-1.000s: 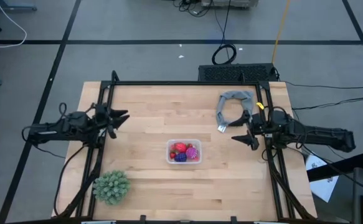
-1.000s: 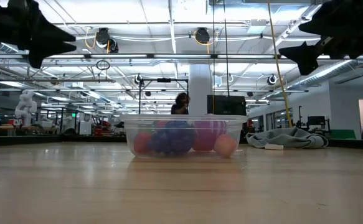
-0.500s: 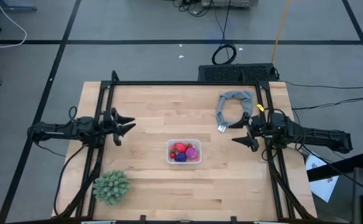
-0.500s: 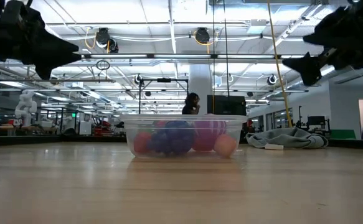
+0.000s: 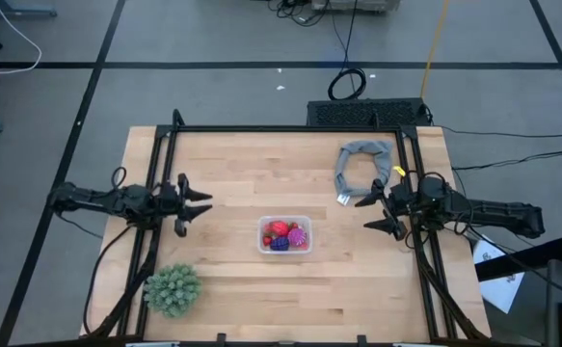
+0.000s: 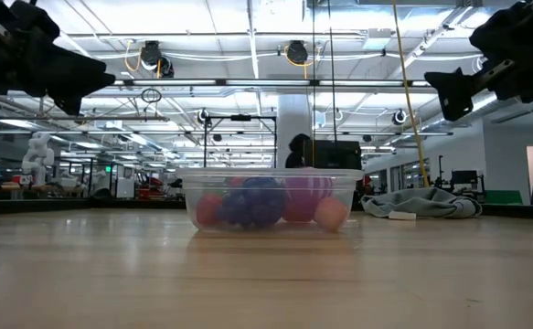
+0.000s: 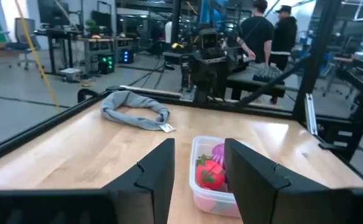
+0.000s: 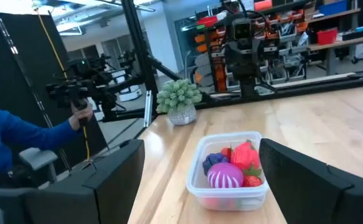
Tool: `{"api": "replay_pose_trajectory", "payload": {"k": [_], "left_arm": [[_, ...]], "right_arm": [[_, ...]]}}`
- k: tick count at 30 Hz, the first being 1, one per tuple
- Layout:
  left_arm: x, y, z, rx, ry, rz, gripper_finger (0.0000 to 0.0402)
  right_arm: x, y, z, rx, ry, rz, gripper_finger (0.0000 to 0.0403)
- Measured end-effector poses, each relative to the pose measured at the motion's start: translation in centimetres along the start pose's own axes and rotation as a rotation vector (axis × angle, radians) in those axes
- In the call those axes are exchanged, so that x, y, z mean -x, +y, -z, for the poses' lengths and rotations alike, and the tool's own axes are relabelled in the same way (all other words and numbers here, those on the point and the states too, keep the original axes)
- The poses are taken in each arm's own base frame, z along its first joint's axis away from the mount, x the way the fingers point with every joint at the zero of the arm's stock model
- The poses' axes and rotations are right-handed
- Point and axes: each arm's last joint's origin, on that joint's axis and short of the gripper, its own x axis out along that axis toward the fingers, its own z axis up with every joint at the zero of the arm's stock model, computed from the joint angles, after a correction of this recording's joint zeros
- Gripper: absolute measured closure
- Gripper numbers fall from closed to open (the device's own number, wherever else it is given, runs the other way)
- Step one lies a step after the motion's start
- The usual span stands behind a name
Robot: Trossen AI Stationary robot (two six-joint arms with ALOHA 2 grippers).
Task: Pick and placing Produce into tupperware
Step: Return to Home Position
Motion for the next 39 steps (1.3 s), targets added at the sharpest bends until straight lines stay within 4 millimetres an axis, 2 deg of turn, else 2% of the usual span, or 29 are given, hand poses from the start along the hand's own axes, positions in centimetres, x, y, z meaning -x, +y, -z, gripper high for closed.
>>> {"api": "replay_pose_trajectory", "payload": {"k": [12, 17, 26, 32, 39], "left_arm": [[0.02, -0.12, 0.05, -0.024, 0.006, 0.013, 0.0259], [0.02, -0.12, 0.05, -0.025, 0.006, 0.012, 0.0259], [0.01, -0.04, 0.03, -0.024, 0.003, -0.015, 0.0259], [0.01, 0.02, 0.02, -0.035, 0.000, -0.034, 0.0259], [0.02, 0.07, -0.02, -0.040, -0.004, -0.054, 0.0259]], "right_arm": [[0.05, -0.21, 0.85, 0.028, 0.081, 0.021, 0.0094], [0.04, -0.19, 0.71, 0.108, 0.068, 0.020, 0.0094], [0.09, -0.99, 0.45, 0.168, 0.004, 0.296, 0.0094], [-0.15, -0.58, -0.12, 0.191, -0.055, 0.259, 0.0094], [-0.61, -0.62, 0.44, 0.185, -0.004, 0.303, 0.0094]]}}
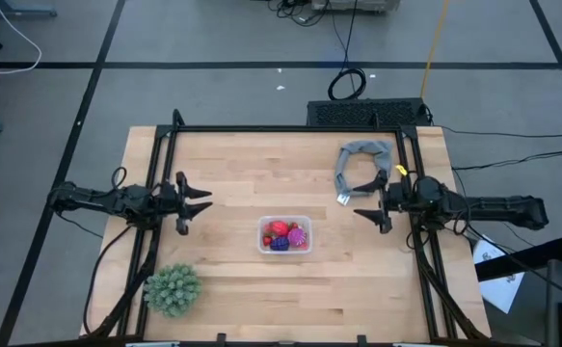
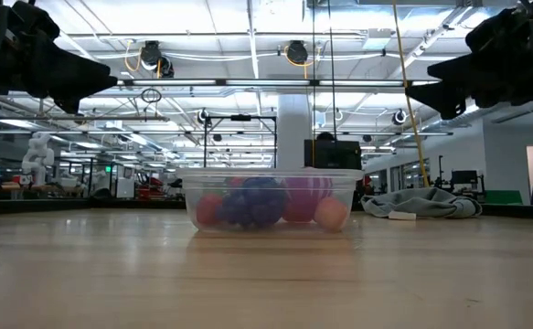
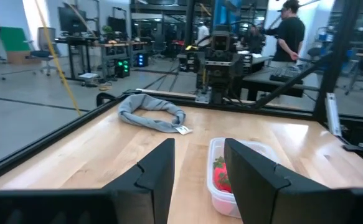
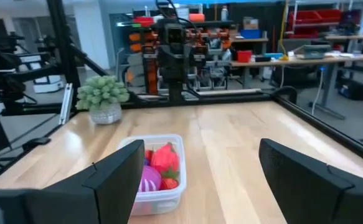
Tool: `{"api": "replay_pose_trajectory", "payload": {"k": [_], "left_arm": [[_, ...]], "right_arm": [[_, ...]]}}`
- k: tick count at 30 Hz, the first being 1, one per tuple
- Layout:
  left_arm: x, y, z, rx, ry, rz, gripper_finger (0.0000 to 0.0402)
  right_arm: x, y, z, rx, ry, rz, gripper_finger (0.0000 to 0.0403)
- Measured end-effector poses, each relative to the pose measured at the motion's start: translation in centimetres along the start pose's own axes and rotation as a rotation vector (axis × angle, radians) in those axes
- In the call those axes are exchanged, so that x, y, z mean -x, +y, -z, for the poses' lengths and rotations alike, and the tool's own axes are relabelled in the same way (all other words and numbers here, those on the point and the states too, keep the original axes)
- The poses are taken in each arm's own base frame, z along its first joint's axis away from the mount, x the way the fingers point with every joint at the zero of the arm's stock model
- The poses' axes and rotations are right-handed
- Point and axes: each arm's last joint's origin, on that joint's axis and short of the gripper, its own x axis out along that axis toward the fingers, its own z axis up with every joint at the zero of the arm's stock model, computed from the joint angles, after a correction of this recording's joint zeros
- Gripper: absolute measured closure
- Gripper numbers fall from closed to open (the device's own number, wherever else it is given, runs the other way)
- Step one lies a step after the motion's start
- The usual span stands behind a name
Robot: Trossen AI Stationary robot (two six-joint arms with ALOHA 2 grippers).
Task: Pick and placing Produce into tupperware
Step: Return to Home Position
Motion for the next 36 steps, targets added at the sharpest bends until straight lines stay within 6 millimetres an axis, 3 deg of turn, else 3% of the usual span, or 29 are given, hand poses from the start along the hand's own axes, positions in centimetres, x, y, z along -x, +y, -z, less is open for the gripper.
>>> {"api": "replay_pose_trajectory", "payload": {"k": [24, 36], "left_arm": [[0.3, -0.7, -0.2, -0.047, -0.031, 0.004, 0.0259], [0.6, -1.3, -0.9, -0.060, -0.100, 0.035, 0.0259]], "right_arm": [[1.4, 0.1, -2.1, 0.094, -0.233, -0.024, 0.0094], [1.7, 0.2, -1.9, 0.088, -0.218, -0.024, 0.0094]]}}
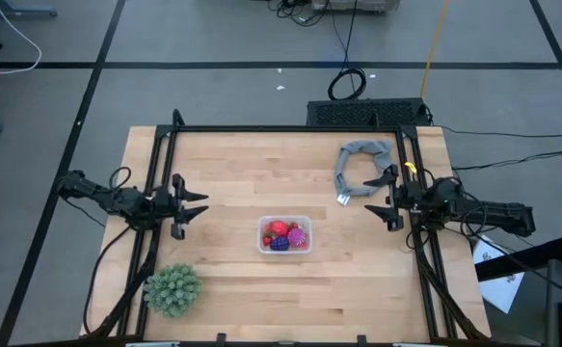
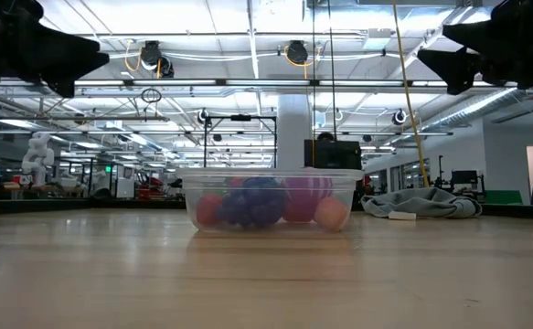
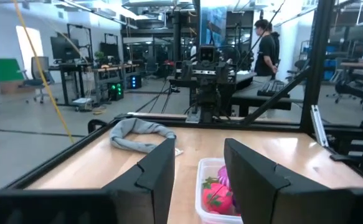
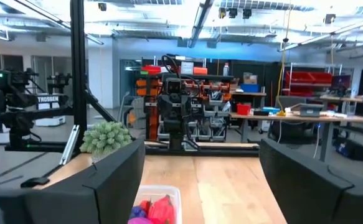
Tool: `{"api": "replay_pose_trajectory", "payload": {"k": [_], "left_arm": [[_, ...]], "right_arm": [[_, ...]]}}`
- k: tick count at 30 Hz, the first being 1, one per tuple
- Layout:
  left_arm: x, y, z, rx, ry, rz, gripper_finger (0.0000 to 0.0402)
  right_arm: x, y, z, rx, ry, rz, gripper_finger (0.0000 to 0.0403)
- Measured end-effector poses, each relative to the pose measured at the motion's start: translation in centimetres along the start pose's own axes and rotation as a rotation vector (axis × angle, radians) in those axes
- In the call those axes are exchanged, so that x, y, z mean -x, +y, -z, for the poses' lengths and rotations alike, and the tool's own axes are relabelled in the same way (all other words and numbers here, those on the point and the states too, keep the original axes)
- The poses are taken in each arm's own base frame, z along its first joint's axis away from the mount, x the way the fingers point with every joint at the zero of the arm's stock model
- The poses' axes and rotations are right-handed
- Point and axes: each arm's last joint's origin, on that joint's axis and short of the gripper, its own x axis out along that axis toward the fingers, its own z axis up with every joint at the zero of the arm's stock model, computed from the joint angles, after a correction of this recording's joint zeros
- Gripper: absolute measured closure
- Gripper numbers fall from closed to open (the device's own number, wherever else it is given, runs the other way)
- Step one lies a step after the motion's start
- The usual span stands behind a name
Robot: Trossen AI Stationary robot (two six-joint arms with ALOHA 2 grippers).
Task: Pick and placing Produce into tupperware
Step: Return to Home Position
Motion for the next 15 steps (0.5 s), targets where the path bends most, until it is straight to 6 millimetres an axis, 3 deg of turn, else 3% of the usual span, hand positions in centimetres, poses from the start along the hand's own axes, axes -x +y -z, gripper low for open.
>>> {"api": "replay_pose_trajectory", "payload": {"k": [15], "left_arm": [[0.00, 0.00, 0.00, 0.091, 0.000, 0.002, 0.0259]], "right_arm": [[0.00, -0.01, 0.04, -0.086, 0.002, 0.002, 0.0094]]}}
